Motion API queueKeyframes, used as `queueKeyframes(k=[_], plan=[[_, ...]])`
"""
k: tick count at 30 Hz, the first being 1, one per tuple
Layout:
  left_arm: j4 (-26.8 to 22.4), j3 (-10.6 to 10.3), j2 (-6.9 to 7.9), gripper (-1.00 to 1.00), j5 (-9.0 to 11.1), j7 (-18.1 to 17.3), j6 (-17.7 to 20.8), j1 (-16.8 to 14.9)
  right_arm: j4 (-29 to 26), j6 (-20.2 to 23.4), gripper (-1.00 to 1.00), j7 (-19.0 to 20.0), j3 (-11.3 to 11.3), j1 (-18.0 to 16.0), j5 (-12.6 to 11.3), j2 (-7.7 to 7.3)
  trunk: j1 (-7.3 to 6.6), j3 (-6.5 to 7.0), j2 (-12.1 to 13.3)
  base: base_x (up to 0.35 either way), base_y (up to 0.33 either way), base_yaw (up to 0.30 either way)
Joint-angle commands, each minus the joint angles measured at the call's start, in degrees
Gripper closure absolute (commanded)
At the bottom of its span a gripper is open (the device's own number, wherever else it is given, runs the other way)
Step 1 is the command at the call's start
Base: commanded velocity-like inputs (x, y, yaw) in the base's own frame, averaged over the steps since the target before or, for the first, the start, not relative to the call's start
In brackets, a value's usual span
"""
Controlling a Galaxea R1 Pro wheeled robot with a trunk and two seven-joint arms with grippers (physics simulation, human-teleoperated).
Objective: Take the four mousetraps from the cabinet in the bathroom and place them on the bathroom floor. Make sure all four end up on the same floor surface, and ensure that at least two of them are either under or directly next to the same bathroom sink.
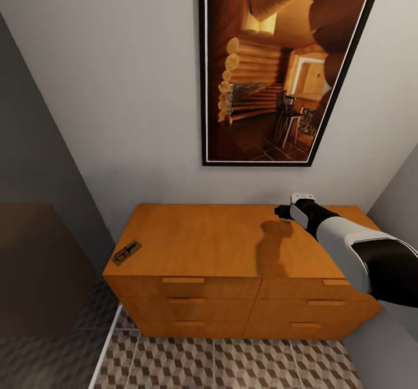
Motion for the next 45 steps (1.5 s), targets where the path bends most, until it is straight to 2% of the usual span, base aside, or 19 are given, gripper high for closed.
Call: queueKeyframes(k=[1, 18, 30, 45], plan=[[0.0, -0.5, 0.03, -1.00, 0.5, 0.3, -0.2, 0.0, -0.1, 0.3, -1.00, -0.2, 0.5, 0.0, -0.6, -0.01, 0.03, -0.12, -0.1, 0.050, 0.000, 0.000], [0.0, -0.6, 0.03, -1.00, 0.5, 0.3, -0.2, 0.0, -0.1, 0.3, -1.00, -0.1, 0.5, 0.0, -0.6, -0.11, 0.03, -0.17, -0.1, 0.144, -0.009, 0.000], [0.0, -0.6, 0.03, -1.00, 0.5, 0.3, -0.2, 0.0, -0.1, -1.1, -1.00, 0.9, 0.5, 3.1, -0.5, -0.18, 0.03, -0.17, -0.1, 0.014, 0.000, 0.000], [0.0, -0.6, 0.03, -1.00, 0.5, 0.3, -0.2, 0.0, -0.1, -1.8, -1.00, 2.3, 0.5, 3.4, -0.5, -2.02, 0.03, -0.17, -0.1, 0.000, 0.000, 0.000]])
